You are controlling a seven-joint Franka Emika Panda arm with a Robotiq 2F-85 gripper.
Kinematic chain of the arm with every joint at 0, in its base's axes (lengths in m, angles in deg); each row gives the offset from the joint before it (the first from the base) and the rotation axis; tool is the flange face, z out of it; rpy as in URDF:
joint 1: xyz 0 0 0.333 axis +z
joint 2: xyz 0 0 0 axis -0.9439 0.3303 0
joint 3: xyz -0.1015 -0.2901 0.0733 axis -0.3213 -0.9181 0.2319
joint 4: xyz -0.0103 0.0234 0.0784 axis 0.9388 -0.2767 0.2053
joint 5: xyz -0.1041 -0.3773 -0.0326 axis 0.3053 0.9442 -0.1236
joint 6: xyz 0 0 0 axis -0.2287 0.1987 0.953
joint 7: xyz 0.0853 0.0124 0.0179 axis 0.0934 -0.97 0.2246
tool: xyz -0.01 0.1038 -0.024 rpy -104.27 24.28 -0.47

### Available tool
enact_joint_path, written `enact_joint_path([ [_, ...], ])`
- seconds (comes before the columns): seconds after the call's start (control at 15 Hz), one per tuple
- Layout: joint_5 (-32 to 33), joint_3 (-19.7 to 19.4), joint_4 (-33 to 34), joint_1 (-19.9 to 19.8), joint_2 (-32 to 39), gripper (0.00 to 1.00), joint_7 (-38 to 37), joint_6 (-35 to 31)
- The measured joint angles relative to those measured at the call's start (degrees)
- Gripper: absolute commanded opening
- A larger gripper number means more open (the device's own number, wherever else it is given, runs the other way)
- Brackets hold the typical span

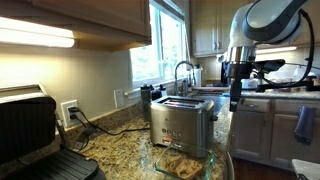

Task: Put a slice of bread in the toaster and push the toaster lever down

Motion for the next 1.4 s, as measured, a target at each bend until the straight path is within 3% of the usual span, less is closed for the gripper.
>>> enact_joint_path([
  [0.87, -1.78, -1.62, -0.04, 0.44, 0.13, 1.00, 1.91, -1.18],
  [0.93, -1.81, -1.69, -0.04, 0.46, 0.13, 0.94, 1.95, -1.18],
  [1.13, -1.94, -1.79, -0.04, 0.55, 0.13, 0.60, 2.06, -1.21],
  [1.4, -2.18, -1.83, -0.04, 0.83, 0.17, 0.42, 2.09, -1.38],
])
